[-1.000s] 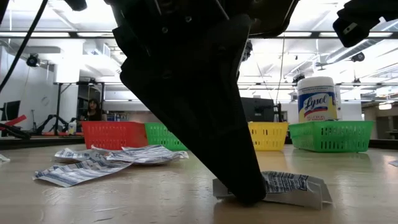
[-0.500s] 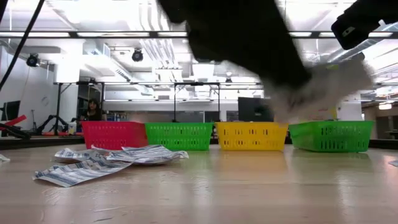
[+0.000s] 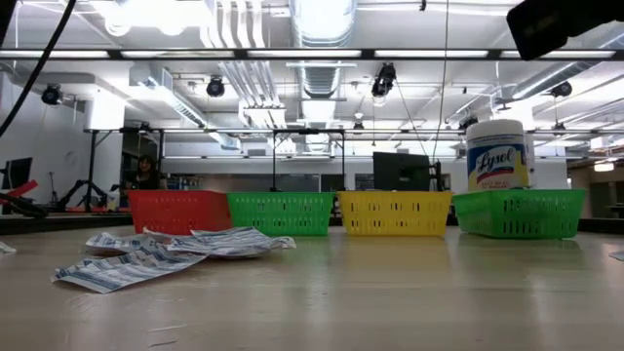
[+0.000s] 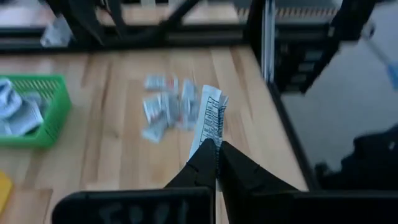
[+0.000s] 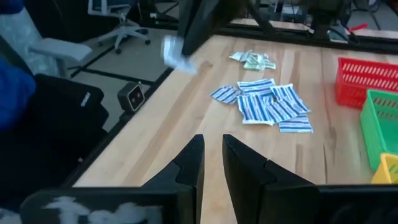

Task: Pick & Place First Aid Supplies
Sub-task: Put the blue alcohol pad into the right green bin

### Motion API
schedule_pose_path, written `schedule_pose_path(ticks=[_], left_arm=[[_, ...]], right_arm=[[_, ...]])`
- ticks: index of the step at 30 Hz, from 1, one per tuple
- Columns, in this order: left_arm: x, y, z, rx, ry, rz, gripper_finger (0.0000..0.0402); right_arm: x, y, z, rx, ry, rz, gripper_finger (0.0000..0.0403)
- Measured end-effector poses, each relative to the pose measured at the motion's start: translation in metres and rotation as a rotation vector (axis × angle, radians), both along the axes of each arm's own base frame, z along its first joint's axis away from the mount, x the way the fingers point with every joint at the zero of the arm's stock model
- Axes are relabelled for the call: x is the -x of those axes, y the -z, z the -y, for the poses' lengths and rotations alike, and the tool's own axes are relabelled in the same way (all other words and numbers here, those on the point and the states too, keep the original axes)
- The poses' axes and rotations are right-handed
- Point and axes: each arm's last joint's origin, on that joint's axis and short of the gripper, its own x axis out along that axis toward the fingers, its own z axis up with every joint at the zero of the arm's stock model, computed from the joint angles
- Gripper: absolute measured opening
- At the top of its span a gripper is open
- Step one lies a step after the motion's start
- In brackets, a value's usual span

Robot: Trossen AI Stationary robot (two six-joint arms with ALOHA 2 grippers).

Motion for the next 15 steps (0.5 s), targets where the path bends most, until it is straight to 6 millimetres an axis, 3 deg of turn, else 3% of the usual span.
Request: schedule_pose_path(ticks=[6,15], left_arm=[[-0.002,-0.02,-0.019,0.089,-0.044,0.074,0.0009],[-0.01,-0.026,-0.032,0.2,-0.037,0.132,0.0009]], right_arm=[[-0.008,0.004,-0.004,0.026,0.011,0.002,0.0077],[-0.018,-0.002,-0.008,0.065,0.031,0.123,0.0141]])
